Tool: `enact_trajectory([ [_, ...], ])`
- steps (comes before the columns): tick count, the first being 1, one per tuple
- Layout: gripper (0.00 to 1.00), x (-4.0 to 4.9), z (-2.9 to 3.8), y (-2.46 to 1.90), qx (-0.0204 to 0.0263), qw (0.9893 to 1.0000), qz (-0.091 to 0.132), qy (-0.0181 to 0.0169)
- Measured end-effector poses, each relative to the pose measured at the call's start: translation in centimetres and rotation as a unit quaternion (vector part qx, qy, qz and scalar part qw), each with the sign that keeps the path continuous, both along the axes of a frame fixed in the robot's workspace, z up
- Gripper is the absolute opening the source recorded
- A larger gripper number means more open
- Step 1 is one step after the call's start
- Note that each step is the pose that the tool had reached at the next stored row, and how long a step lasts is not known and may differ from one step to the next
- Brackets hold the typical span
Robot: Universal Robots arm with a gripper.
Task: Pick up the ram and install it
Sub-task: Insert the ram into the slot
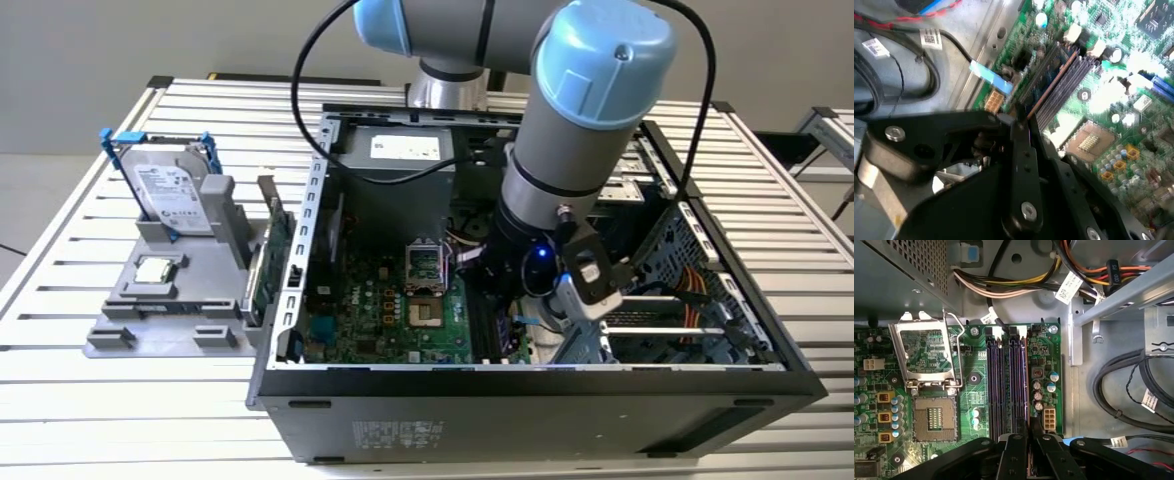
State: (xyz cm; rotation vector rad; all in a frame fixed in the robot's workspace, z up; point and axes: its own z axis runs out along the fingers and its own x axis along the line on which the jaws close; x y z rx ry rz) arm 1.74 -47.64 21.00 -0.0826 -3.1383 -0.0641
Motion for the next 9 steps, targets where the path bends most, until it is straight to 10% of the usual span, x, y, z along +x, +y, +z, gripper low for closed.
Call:
enact_trajectory([
  [9, 0.0, 0.0, -0.05, 0.0, 0.0, 1.0, 0.0, 0.0002],
])
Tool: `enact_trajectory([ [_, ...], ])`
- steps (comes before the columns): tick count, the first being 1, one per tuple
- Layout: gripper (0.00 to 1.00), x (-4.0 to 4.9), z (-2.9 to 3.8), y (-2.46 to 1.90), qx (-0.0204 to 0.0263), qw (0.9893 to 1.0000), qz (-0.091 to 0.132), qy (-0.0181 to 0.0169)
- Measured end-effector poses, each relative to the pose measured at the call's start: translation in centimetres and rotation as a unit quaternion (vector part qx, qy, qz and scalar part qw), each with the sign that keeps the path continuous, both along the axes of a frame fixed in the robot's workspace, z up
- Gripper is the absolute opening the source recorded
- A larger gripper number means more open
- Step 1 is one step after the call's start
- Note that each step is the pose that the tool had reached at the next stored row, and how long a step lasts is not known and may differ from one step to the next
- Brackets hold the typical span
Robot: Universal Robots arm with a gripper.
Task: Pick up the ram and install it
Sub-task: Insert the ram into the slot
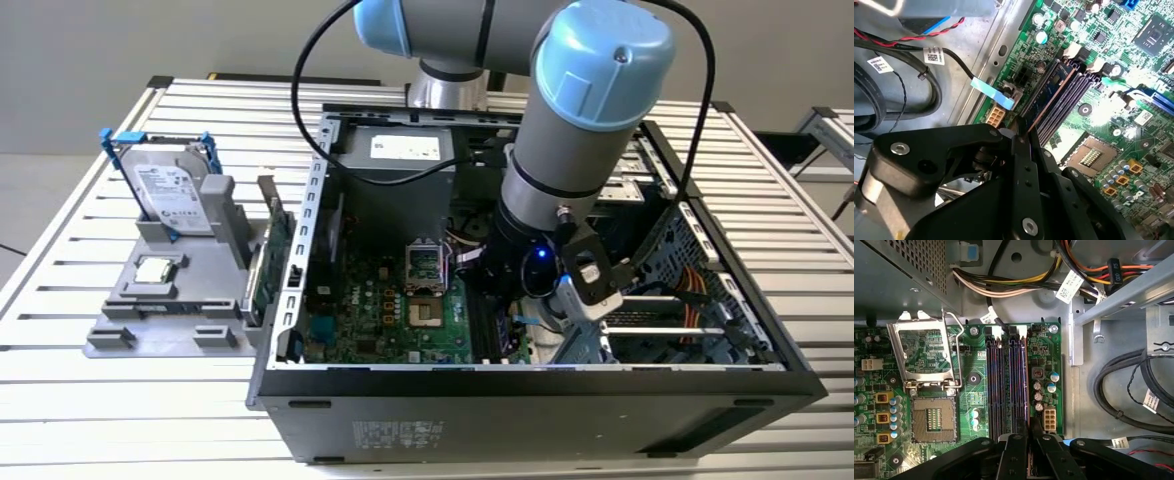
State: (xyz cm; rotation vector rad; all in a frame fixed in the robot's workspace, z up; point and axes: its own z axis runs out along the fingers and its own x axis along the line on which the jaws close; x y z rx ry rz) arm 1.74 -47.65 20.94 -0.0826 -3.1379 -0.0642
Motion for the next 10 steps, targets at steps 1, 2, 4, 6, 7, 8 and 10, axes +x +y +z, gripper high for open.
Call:
enact_trajectory([
  [1, 0.0, 0.0, 0.0, 0.0, 0.0, 1.0, 0.0, 0.0001],
  [2, 0.0, 0.0, 0.0, 0.0, 0.0001, 1.0, 0.0, 0.0001],
  [4, 0.0, 0.0, 0.0, 0.0, 0.0, 1.0, 0.0, 0.0001],
  [6, 0.0, 0.0, -0.05, 0.0, 0.0001, 1.0, 0.0, 0.0001],
  [7, 0.0, 0.0, -0.11, 0.0, 0.0002, 1.0, 0.0, 0.0001],
  [8, 0.0, 0.0, -0.16, 0.0, 0.0, 1.0, 0.0, 0.0001],
  [10, 0.0, -0.01, -0.27, -0.01, -0.0001, 1.0, 0.0, 0.0001],
])
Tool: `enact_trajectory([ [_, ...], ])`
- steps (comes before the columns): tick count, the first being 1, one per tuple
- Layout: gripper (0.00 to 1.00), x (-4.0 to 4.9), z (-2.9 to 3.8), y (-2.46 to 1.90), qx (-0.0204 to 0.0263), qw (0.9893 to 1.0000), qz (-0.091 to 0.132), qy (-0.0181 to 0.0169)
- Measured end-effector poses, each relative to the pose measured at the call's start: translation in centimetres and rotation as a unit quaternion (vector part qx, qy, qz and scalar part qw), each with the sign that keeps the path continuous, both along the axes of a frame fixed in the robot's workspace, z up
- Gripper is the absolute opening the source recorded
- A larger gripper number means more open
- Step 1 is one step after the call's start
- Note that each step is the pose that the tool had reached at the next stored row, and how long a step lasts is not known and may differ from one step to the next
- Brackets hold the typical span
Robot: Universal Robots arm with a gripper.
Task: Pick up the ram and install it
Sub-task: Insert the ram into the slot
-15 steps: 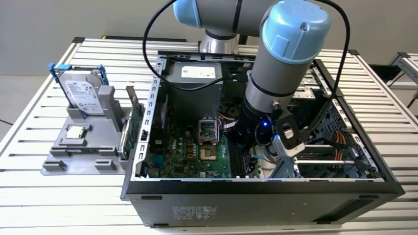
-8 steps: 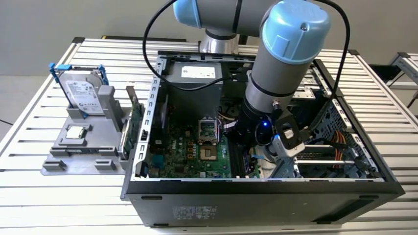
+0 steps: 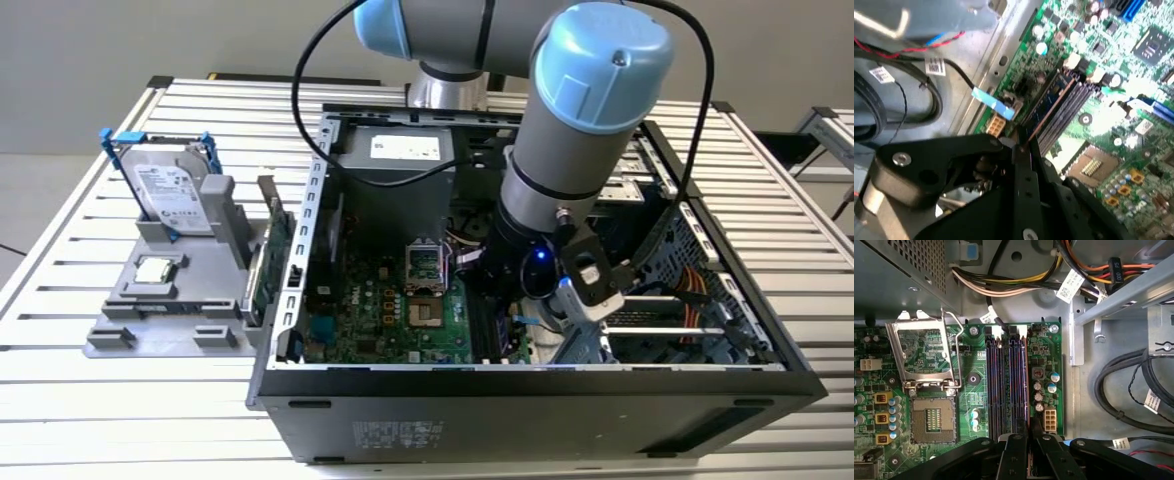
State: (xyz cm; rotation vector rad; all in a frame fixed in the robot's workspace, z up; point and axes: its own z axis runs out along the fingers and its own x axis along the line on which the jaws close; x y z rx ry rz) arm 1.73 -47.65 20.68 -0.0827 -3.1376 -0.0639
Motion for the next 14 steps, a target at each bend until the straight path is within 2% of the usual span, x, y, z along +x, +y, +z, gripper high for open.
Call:
enact_trajectory([
  [14, 0.0, 0.0, -0.02, 0.01, 0.0001, 1.0, 0.0, 0.0002],
])
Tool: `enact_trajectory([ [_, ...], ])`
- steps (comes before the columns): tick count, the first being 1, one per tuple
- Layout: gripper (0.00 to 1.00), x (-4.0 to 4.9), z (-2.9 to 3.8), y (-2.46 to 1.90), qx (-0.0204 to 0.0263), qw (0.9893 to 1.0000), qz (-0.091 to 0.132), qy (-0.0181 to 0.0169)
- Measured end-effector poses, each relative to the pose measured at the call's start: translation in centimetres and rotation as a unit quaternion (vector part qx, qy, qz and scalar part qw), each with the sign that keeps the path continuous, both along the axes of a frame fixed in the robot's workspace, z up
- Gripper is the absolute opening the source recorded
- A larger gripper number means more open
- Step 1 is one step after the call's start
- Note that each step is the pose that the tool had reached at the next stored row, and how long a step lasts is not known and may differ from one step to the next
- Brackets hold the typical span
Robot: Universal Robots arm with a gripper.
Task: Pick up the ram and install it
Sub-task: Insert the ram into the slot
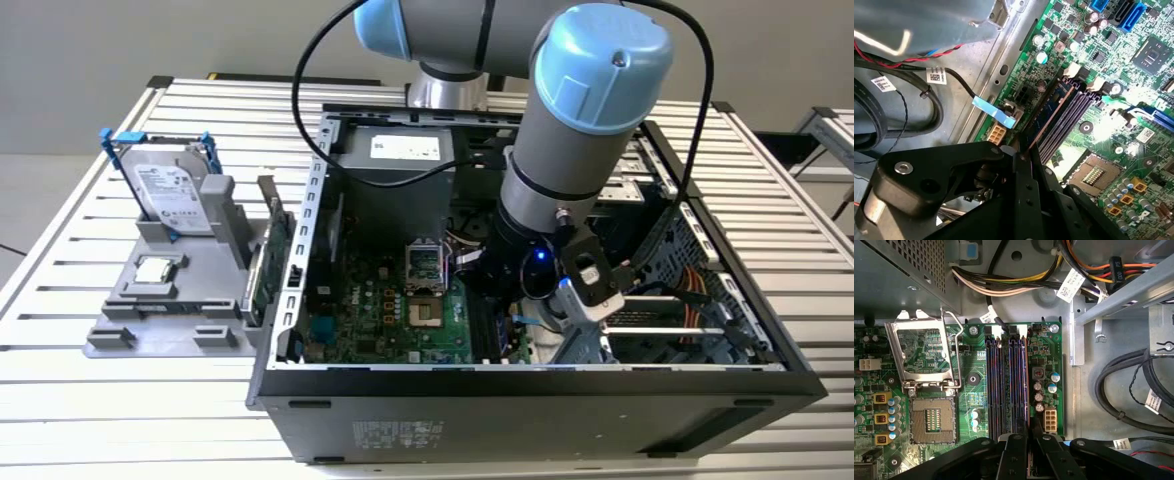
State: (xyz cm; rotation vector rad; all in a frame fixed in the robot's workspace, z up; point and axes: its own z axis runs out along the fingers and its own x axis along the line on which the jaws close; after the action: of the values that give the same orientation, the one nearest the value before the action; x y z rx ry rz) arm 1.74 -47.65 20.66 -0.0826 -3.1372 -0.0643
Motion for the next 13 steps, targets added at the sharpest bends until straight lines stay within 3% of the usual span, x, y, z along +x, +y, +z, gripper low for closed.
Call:
enact_trajectory([
  [5, 0.0, 0.0, -0.01, 0.01, 0.0002, 1.0, 0.0, 0.0],
  [6, 1.0, 0.0, -0.01, 0.01, 0.0001, 1.0, 0.0, 0.0001],
  [10, 1.0, 0.0, 0.08, 0.0, 0.0, 1.0, 0.0, 0.0001],
  [13, 1.0, 0.0, 1.1, 0.01, -0.0003, 1.0, 0.0, 0.0001],
])
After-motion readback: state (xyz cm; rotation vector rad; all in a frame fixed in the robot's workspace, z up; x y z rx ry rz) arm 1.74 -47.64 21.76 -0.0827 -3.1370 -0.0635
